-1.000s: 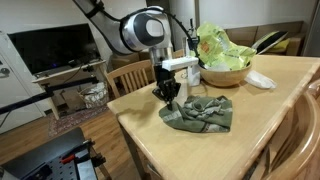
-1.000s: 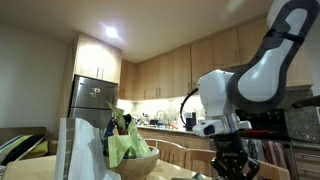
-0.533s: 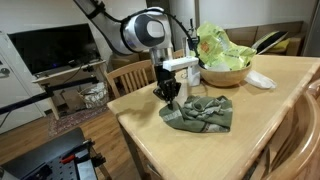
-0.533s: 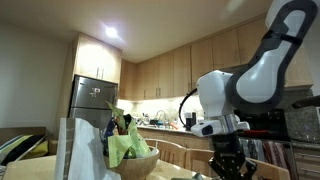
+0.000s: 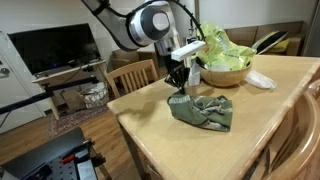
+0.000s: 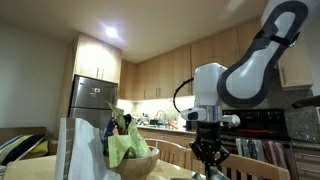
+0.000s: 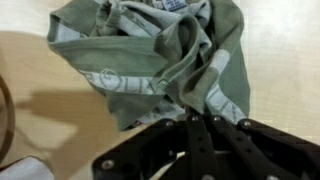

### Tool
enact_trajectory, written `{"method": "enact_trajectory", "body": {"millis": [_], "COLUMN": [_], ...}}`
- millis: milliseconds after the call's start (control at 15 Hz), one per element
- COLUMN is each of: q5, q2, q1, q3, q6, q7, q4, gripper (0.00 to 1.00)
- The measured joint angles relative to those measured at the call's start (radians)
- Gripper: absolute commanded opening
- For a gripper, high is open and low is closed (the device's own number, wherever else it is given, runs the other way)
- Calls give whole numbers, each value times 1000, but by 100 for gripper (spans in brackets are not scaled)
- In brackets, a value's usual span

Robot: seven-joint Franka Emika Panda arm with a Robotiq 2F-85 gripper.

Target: Move the green towel to the right then fold the green towel

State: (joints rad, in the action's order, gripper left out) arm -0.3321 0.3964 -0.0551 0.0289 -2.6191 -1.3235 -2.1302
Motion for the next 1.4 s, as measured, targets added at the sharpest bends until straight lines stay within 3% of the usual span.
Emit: {"method": "enact_trajectory", "body": {"millis": [400,667,800,1200,1400], "q5": [-47,-171,-212,-213,-218], "q2": [56,126,170,203,210], "q1": [17,114,158,170,147], "q3": [-57,-199,-253,-262,-235], "q6": [-190,-306,-311,-311,-301], "q7": [167,437,535,550,548], "q4": [20,84,130,164,164], "gripper": [1,3,3,1,1]}}
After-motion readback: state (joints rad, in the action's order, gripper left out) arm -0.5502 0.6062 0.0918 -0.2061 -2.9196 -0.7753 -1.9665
